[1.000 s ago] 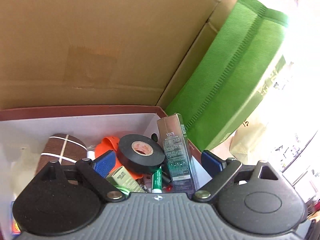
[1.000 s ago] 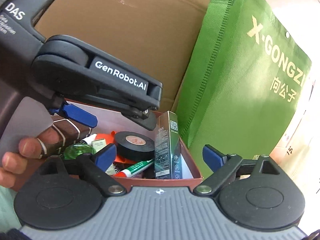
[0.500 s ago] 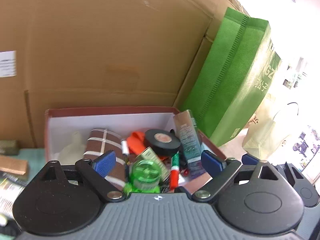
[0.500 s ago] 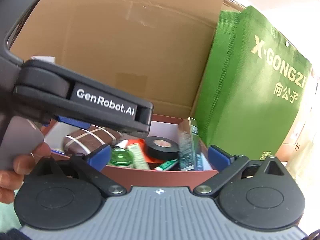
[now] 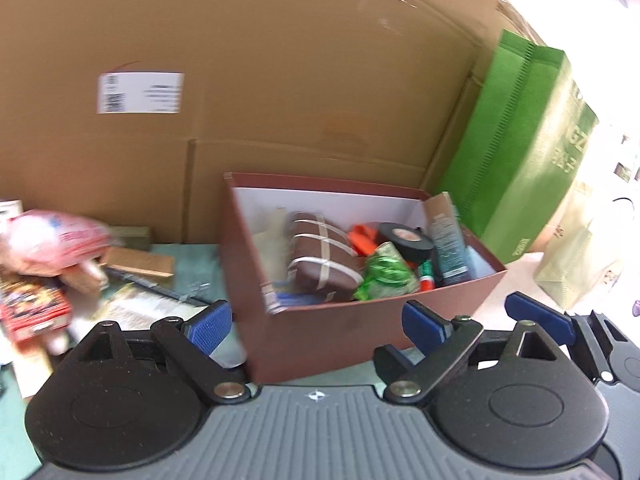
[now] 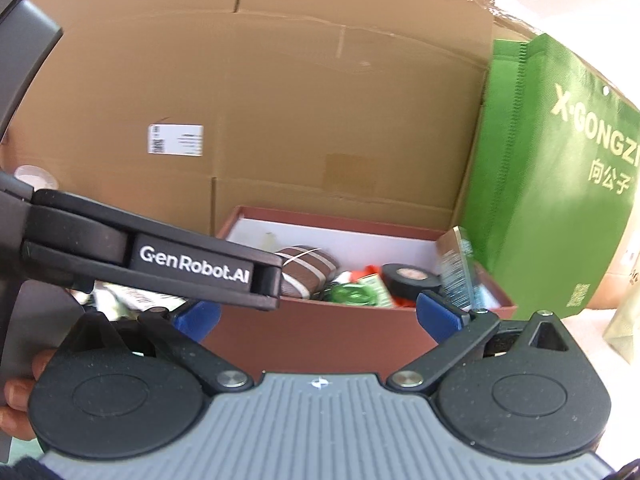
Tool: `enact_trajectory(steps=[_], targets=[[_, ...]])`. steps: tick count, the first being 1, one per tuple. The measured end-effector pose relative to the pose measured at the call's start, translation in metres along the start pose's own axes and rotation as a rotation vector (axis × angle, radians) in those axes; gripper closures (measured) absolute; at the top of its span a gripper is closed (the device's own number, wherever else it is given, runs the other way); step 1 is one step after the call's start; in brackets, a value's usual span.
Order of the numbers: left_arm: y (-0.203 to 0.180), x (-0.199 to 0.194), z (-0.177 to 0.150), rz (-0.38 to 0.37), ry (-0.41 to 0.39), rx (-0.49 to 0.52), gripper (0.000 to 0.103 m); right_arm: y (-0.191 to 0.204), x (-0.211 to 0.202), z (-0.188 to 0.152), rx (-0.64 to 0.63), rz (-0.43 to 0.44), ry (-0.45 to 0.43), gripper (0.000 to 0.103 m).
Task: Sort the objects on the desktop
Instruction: 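Withdraw both tools from the red-brown box back toward the pile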
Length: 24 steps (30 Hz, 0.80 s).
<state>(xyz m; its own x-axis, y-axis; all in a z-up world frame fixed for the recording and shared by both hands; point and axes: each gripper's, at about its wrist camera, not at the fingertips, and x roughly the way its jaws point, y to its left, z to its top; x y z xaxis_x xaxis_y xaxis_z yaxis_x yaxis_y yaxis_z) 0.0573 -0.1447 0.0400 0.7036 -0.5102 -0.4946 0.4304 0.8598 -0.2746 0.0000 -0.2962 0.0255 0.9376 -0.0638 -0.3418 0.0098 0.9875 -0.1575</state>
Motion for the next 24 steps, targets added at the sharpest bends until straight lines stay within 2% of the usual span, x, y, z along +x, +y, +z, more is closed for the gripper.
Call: enact_trajectory(steps=[8, 15, 24], targets=[[0.036, -0.030, -0.033, 0.082, -0.025, -0.061, 0.008, 0.043, -0.006, -0.025, 0.049, 0.106, 0.038, 0.002], [0.067, -0.051, -0.059, 0.158, -0.031, -0.082, 0.008, 0.084, 0.002, -0.037, 0.025, 0.218, 0.088, 0.002], [0.118, -0.070, -0.072, 0.242, -0.036, -0.176, 0.008, 0.134, 0.009, -0.041, 0.005, 0.370, 0.126, 0.002]])
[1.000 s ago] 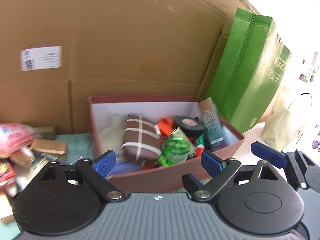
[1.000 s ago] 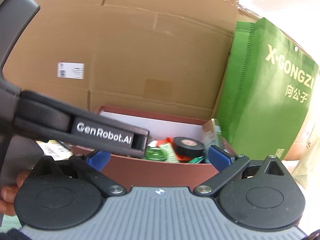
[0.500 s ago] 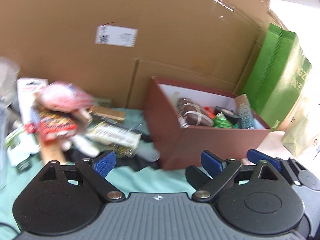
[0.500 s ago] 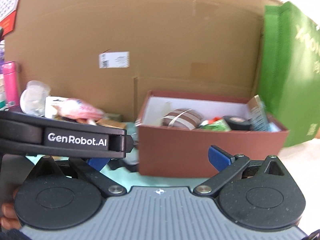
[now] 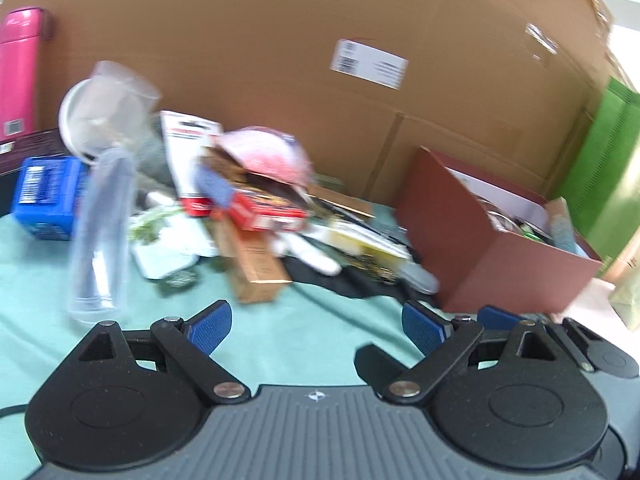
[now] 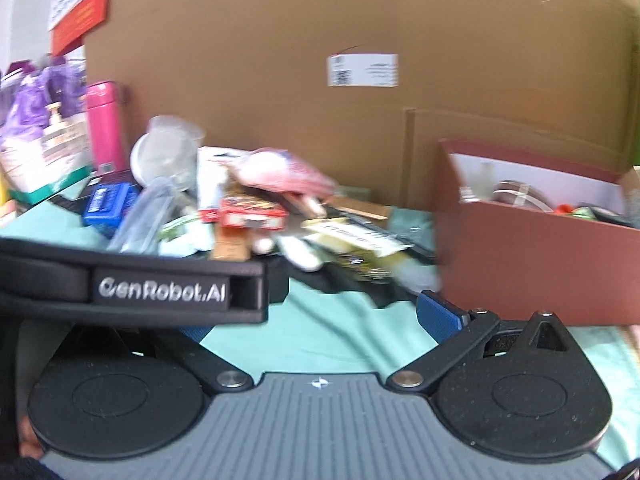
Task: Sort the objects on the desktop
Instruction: 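Withdraw both tools from the red-brown box back toward the pile, then lower both tools onto the small gold box on the cloth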
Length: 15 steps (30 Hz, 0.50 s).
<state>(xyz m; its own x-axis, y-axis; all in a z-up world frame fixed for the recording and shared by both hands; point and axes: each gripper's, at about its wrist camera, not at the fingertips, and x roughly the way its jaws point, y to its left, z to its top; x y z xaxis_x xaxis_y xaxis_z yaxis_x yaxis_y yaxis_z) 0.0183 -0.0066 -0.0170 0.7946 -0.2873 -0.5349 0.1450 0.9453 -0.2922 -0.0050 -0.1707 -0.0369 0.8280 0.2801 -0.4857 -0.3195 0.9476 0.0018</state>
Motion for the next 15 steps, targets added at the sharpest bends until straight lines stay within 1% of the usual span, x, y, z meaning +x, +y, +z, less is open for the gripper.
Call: enact_trajectory(steps=[4, 7, 11, 13, 14, 15], targets=[[0.025, -0.003, 0.001, 0.036, -0.011, -0.043, 0.008, 0.015, 0.010, 0.000, -0.020, 0.039, 0.023, 0.002], [0.041, -0.002, 0.003, 0.044, -0.009, -0.077, 0.009, 0.023, 0.018, 0.000, -0.023, 0.060, 0.037, 0.002], [0.050, 0.000, 0.007, 0.015, -0.006, -0.096, 0.012, 0.032, 0.031, 0.001, -0.037, 0.072, 0.046, 0.003], [0.050, 0.002, 0.009, -0.008, -0.009, -0.082, 0.013, 0.036, 0.038, 0.003, -0.049, 0.071, 0.048, 0.007], [0.050, 0.003, 0.010, -0.017, -0.009, -0.077, 0.014, 0.037, 0.042, 0.004, -0.054, 0.073, 0.048, 0.011], [0.050, 0.005, 0.010, -0.025, -0.005, -0.077, 0.017, 0.038, 0.046, 0.005, -0.059, 0.079, 0.049, 0.014]])
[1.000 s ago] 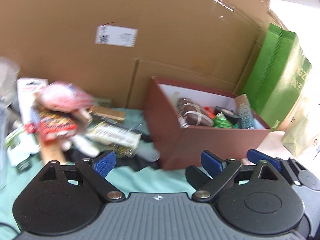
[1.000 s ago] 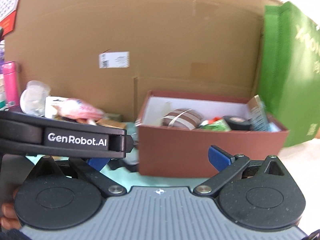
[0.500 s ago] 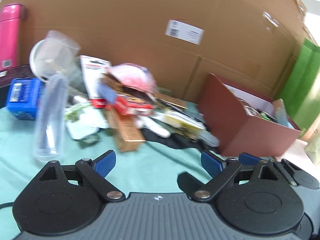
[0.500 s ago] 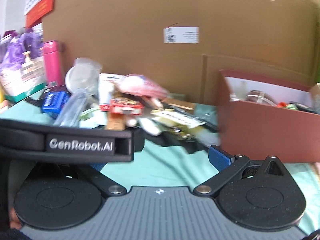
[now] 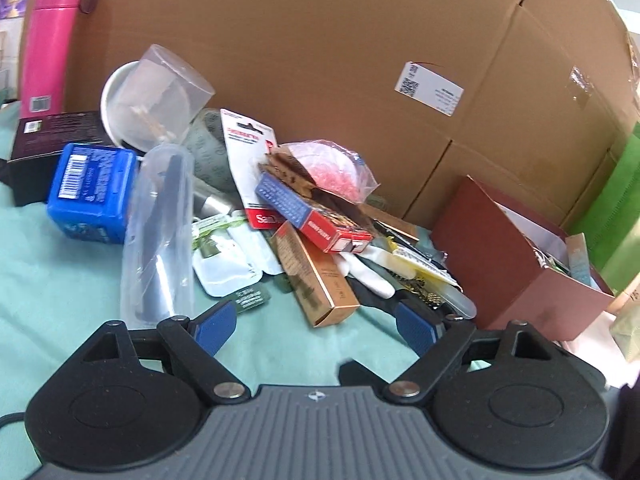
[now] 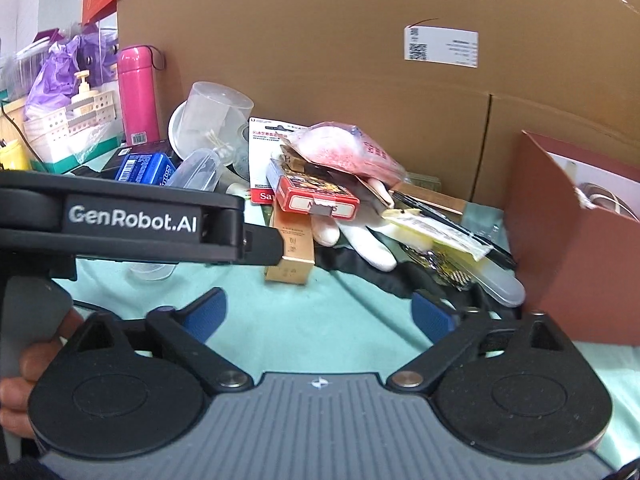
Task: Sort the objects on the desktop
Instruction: 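Lower both tools onto the small gold box on the cloth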
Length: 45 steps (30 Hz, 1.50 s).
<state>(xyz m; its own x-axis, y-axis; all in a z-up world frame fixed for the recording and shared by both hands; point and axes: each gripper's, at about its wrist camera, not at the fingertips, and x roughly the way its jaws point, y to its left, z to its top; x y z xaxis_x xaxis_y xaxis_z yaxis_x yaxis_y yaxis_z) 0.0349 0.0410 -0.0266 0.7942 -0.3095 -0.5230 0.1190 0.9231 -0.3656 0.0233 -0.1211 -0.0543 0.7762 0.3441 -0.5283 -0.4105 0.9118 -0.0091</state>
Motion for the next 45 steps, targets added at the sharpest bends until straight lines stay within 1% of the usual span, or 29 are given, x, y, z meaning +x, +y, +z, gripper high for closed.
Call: enact_trajectory(steps=[3, 5, 7, 8, 9, 11, 14, 16, 17, 19, 20, 22, 23, 24, 25, 26, 30, 34, 36, 38, 41, 42, 43, 45], targets=[[0.002, 0.008, 0.000, -0.030, 0.030, -0.015, 0.025, 0.002, 0.012, 0.003, -0.006, 0.022, 0.007, 0.018], [0.003, 0.012, 0.001, -0.053, 0.048, -0.022, 0.028, 0.003, 0.019, 0.005, -0.007, 0.032, 0.010, 0.021], [0.005, 0.017, 0.004, -0.059, 0.059, -0.024, 0.030, 0.004, 0.025, 0.007, -0.010, 0.040, 0.011, 0.027], [0.005, 0.019, 0.006, -0.060, 0.060, -0.027, 0.031, 0.004, 0.029, 0.008, -0.010, 0.042, 0.012, 0.033], [0.006, 0.022, 0.008, -0.062, 0.060, -0.028, 0.031, 0.004, 0.031, 0.009, -0.008, 0.041, 0.011, 0.036], [0.008, 0.027, 0.013, -0.063, 0.062, -0.035, 0.034, 0.004, 0.036, 0.011, -0.003, 0.037, 0.009, 0.038], [0.010, 0.037, 0.018, -0.079, 0.077, -0.050, 0.041, 0.003, 0.042, 0.014, 0.008, 0.038, 0.005, 0.047], [0.011, 0.043, 0.021, -0.083, 0.094, -0.057, 0.043, 0.002, 0.046, 0.015, 0.016, 0.047, 0.007, 0.050], [0.011, 0.046, 0.022, -0.086, 0.102, -0.060, 0.045, 0.002, 0.048, 0.016, 0.019, 0.052, 0.009, 0.055], [0.010, 0.051, 0.022, -0.087, 0.116, -0.062, 0.045, 0.002, 0.051, 0.017, 0.026, 0.064, 0.018, 0.066], [0.010, 0.051, 0.022, -0.086, 0.118, -0.063, 0.046, 0.002, 0.052, 0.017, 0.030, 0.070, 0.021, 0.069], [0.010, 0.052, 0.021, -0.083, 0.119, -0.066, 0.053, 0.003, 0.051, 0.016, 0.028, 0.066, 0.024, 0.070], [0.011, 0.052, 0.021, -0.082, 0.122, -0.069, 0.061, 0.004, 0.050, 0.015, 0.026, 0.068, 0.026, 0.070], [0.011, 0.052, 0.020, -0.080, 0.127, -0.072, 0.066, 0.004, 0.049, 0.015, 0.028, 0.070, 0.029, 0.070], [0.011, 0.052, 0.020, -0.079, 0.134, -0.072, 0.068, 0.004, 0.047, 0.014, 0.029, 0.069, 0.034, 0.070], [0.010, 0.051, 0.019, -0.082, 0.139, -0.072, 0.067, 0.004, 0.045, 0.013, 0.029, 0.067, 0.040, 0.070], [0.002, 0.042, 0.011, -0.087, 0.148, -0.058, 0.077, 0.003, 0.031, 0.006, 0.018, 0.062, 0.063, 0.071], [-0.009, 0.031, -0.001, -0.105, 0.176, -0.029, 0.079, 0.000, 0.012, -0.004, 0.007, 0.058, 0.082, 0.071], [-0.013, 0.025, -0.006, -0.124, 0.193, -0.027, 0.082, -0.001, 0.001, -0.010, -0.001, 0.051, 0.093, 0.071], [-0.014, 0.019, -0.011, -0.147, 0.206, -0.032, 0.082, -0.003, -0.012, -0.017, -0.007, 0.048, 0.100, 0.071], [-0.020, 0.017, -0.016, -0.147, 0.220, -0.024, 0.081, -0.005, -0.027, -0.026, -0.008, 0.047, 0.109, 0.071], [-0.022, 0.018, -0.016, -0.143, 0.225, -0.017, 0.075, -0.005, -0.030, -0.028, -0.008, 0.045, 0.108, 0.071], [-0.024, 0.019, -0.017, -0.141, 0.230, -0.013, 0.071, -0.006, -0.032, -0.029, -0.006, 0.045, 0.107, 0.071], [-0.026, 0.023, -0.017, -0.134, 0.245, -0.013, 0.055, -0.008, -0.033, -0.030, 0.008, 0.048, 0.103, 0.070]])
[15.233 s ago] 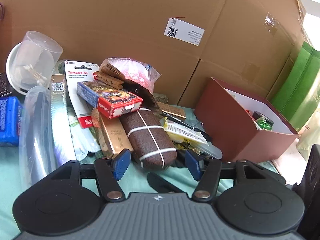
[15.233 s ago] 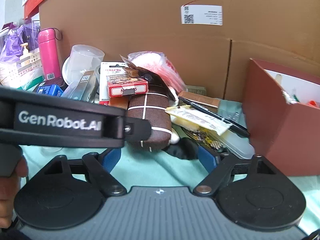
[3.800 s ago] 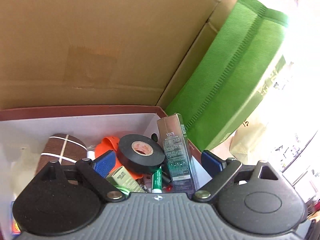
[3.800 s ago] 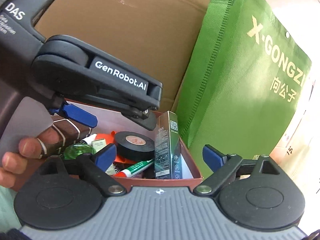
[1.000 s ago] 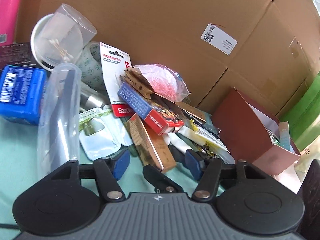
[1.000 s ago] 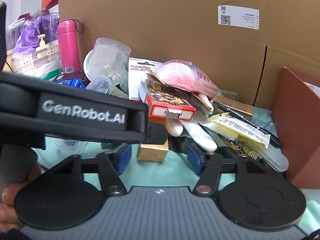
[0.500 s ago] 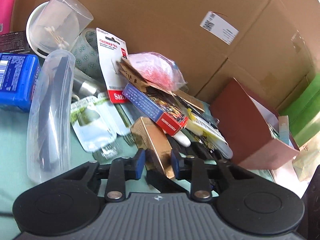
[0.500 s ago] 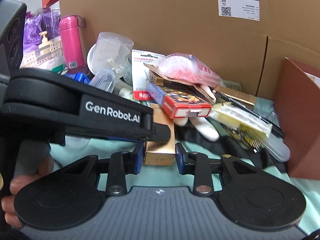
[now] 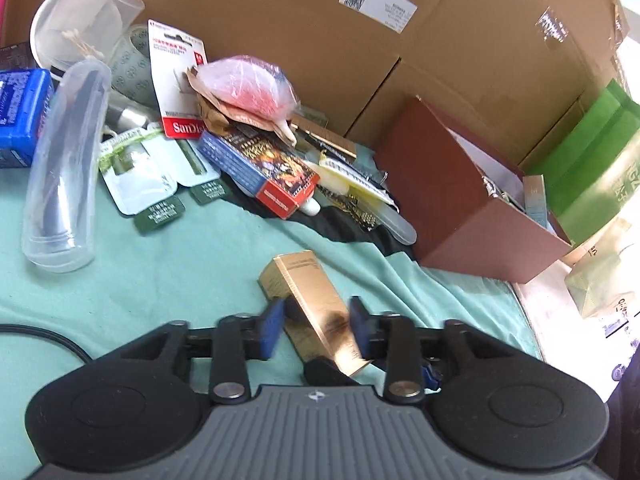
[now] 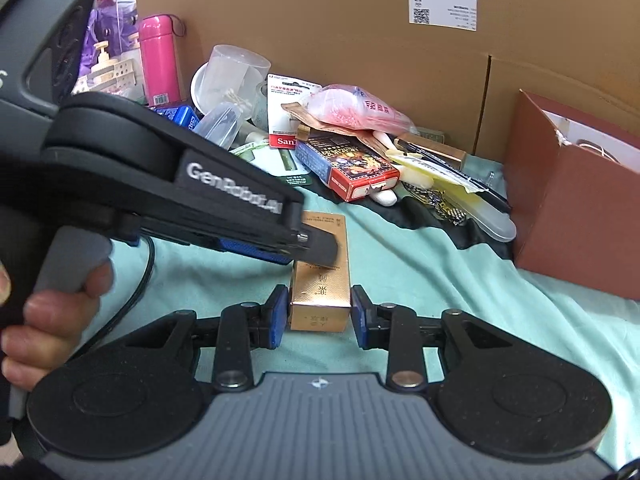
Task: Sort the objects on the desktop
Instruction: 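Lower both tools onto the small gold box on the cloth, then close both tools on the gold box and lift it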
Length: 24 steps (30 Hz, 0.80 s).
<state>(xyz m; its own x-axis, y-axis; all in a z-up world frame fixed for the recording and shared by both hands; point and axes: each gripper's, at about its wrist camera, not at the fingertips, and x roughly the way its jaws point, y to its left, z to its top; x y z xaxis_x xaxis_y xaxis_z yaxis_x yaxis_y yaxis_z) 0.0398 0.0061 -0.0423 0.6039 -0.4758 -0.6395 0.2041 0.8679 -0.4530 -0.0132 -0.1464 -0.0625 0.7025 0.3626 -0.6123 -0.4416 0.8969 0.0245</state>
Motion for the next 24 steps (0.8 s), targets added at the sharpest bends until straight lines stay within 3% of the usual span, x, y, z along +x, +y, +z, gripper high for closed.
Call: enact_trajectory(steps=[8, 14, 19, 24], targets=[[-0.001, 0.010, 0.003, 0.010, 0.002, 0.005, 0.046, 0.001, 0.010, 0.001, 0.019, -0.002, 0.006, 0.069], [-0.012, 0.014, -0.001, 0.037, -0.008, 0.089, 0.055, 0.003, 0.014, 0.002, 0.012, -0.008, 0.002, 0.069], [-0.015, 0.011, -0.004, 0.040, -0.012, 0.086, 0.055, 0.005, 0.010, 0.001, 0.003, -0.019, 0.000, 0.069], [-0.034, -0.001, -0.002, 0.025, -0.066, 0.109, 0.056, 0.004, -0.005, 0.002, -0.013, -0.046, -0.036, 0.069]])
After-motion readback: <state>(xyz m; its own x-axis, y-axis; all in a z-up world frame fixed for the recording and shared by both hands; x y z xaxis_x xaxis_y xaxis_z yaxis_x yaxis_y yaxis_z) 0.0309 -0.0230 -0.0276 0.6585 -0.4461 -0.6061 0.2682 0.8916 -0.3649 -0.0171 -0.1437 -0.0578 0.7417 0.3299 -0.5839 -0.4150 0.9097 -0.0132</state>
